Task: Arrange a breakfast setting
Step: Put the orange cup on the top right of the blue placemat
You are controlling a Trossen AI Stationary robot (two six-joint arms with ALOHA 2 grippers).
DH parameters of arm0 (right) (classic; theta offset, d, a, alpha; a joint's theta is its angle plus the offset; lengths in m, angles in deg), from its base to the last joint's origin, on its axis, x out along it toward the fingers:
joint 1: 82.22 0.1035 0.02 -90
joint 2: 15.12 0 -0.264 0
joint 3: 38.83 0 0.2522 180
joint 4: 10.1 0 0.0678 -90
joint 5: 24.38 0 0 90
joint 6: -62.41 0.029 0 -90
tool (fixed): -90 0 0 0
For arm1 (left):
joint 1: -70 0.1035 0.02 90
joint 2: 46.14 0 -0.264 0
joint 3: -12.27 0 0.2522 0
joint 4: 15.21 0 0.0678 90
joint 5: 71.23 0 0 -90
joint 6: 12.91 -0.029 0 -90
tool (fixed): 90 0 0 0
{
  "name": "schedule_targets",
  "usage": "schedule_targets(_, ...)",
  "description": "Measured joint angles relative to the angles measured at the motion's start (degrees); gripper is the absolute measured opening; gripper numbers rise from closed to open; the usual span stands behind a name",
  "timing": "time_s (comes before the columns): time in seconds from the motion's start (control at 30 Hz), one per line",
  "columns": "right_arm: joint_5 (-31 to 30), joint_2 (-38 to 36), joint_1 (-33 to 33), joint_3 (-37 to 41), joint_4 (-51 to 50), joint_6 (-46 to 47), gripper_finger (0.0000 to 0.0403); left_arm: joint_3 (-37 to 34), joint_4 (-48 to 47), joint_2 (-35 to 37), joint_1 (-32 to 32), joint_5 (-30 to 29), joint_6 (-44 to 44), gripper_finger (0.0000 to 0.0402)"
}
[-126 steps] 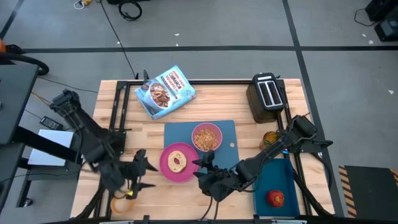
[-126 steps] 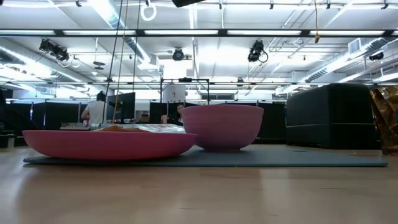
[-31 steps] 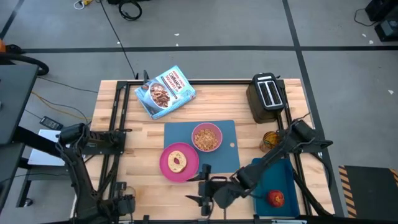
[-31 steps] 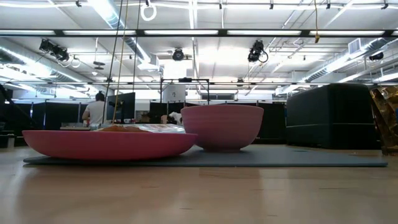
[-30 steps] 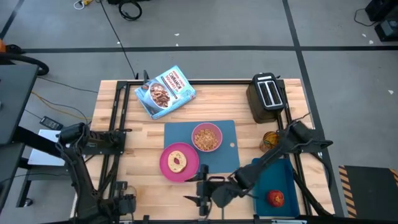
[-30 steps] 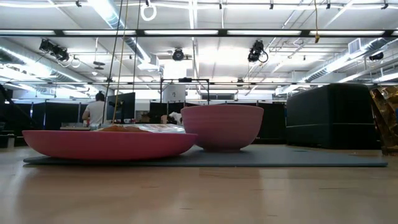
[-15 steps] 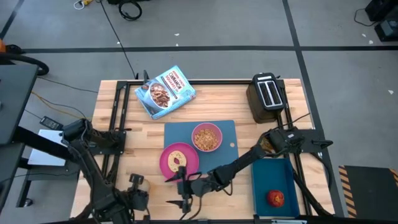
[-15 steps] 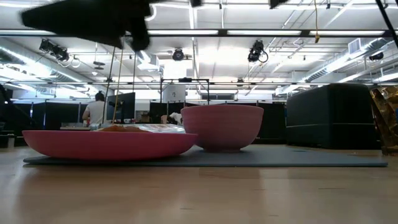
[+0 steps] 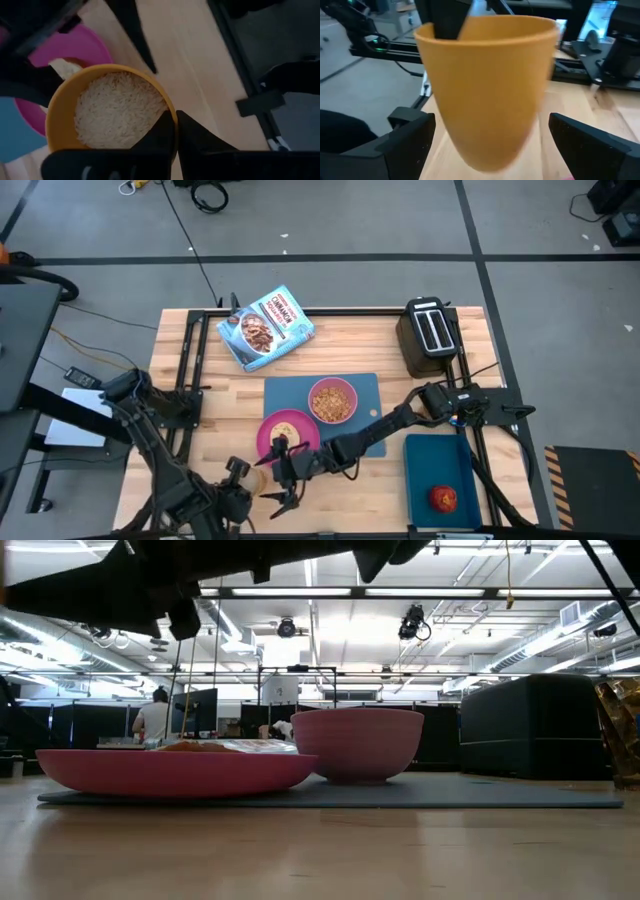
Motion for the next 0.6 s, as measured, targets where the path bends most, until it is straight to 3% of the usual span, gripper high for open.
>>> schedule_targets(0.37,2.07,0.02,-0.22,0.11,-1.96,0.09,0.0389,0.0,2.69,0.0,4.96,-0.08,-8.62,0.0013)
schedule_targets(0.6,0.36,0.02,-0.2,0.11,-1.61,0.05,0.0326,0.0,3.56,0.0,5.88,-0.53,-10.06,0.0016)
